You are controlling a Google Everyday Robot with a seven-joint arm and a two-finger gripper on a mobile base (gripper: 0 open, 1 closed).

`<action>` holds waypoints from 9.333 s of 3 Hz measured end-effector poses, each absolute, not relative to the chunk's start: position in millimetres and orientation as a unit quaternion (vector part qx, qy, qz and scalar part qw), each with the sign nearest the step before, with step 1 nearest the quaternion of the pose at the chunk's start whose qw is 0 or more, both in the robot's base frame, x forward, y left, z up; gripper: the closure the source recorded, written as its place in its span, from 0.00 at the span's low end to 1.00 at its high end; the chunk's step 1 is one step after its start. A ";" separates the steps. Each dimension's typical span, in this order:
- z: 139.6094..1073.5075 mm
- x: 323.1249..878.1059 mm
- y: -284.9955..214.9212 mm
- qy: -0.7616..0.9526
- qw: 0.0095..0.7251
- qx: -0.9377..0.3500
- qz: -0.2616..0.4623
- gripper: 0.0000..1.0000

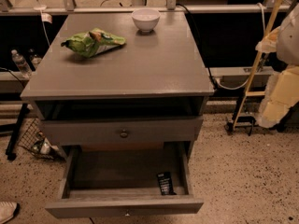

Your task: Pick rxbar blueberry from middle drawer and place on counter

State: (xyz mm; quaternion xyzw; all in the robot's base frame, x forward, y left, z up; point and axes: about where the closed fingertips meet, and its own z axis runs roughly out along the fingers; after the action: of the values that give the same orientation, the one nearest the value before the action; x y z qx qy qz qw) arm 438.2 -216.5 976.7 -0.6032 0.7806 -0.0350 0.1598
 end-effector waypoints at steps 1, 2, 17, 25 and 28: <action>970.7 434.4 -210.7 0.785 0.159 -0.596 -0.047 0.00; 935.9 427.3 -201.9 0.818 0.152 -0.552 -0.058 0.00; 528.7 476.1 -40.2 0.928 0.078 -0.310 0.190 0.00; 367.6 524.5 -48.4 0.976 0.048 -0.147 0.154 0.00; 359.4 522.8 -46.5 0.982 0.069 -0.162 0.068 0.00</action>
Offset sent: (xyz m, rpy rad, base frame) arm -0.0250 0.0255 -0.1189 -0.0252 0.0681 -0.3550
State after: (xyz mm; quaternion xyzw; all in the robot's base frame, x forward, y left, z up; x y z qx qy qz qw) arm 522.8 -46.5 359.4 -0.1624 0.9819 0.0683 0.0691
